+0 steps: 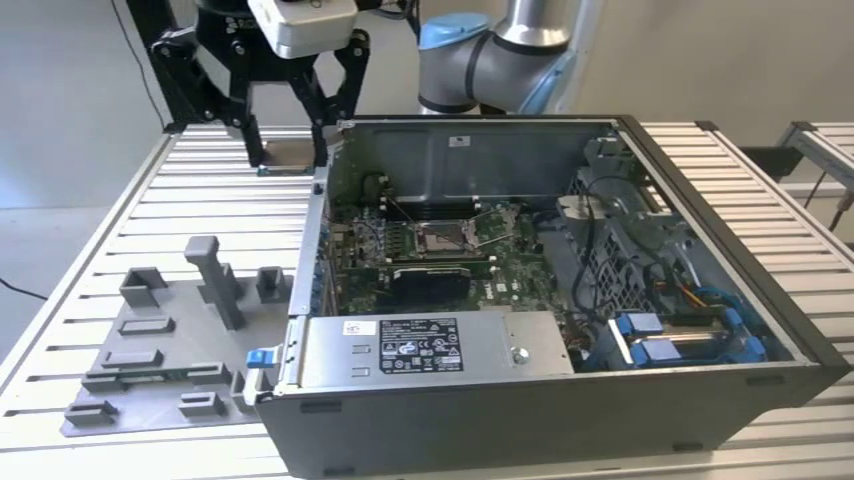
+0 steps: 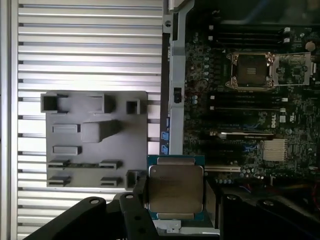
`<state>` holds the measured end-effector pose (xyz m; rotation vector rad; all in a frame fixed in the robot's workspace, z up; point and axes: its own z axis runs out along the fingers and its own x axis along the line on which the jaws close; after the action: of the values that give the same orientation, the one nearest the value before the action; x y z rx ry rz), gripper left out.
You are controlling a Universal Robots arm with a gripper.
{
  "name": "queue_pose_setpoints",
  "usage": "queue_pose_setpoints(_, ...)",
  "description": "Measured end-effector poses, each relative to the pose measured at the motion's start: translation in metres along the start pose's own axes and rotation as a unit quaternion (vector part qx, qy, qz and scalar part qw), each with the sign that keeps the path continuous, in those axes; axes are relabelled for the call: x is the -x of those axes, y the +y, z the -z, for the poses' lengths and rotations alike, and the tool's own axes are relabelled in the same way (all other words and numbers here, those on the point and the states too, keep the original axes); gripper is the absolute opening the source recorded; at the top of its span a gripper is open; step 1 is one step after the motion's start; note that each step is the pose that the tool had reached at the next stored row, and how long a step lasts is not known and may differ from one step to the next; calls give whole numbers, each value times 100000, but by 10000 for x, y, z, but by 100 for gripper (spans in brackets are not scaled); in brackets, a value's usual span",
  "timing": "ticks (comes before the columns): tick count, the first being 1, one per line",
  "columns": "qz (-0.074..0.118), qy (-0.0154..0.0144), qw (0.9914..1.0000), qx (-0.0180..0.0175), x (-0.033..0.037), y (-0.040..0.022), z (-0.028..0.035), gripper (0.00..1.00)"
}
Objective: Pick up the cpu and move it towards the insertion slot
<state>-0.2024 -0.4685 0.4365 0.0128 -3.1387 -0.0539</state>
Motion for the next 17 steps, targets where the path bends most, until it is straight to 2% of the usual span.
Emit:
queue_pose_setpoints(9,2,3,100000,-4,346,-3,0,0)
queue_pose_setpoints(17,3,4,100000,-7,595,-5,1,0)
